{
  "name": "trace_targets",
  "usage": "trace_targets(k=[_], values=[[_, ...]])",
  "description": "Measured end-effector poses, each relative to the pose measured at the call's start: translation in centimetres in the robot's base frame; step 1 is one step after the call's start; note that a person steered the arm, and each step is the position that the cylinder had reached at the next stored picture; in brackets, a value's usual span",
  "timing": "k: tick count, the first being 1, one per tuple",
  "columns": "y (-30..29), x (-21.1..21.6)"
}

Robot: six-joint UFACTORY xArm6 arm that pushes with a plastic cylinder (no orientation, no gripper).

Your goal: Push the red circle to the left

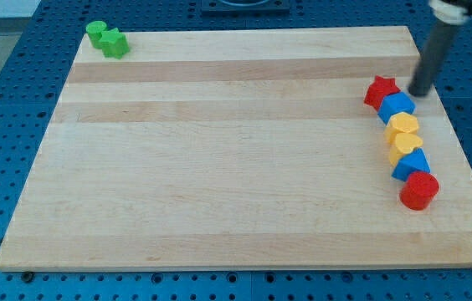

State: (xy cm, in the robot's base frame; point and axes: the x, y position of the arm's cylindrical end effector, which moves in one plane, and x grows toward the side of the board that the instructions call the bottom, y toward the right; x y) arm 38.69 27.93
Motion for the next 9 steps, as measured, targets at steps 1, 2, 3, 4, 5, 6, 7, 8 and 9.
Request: trace_targets(k=[1, 2, 3, 4, 5, 6, 7, 8, 9], values=[[1.1, 8.8], [0.9, 13.7], [-0.9, 17.0], [-3.1, 16.8], [-5.1, 15.5], [-6.9, 15.3], [-7.8, 13.9], [-9.0, 12.1], [-11.8, 11.7]])
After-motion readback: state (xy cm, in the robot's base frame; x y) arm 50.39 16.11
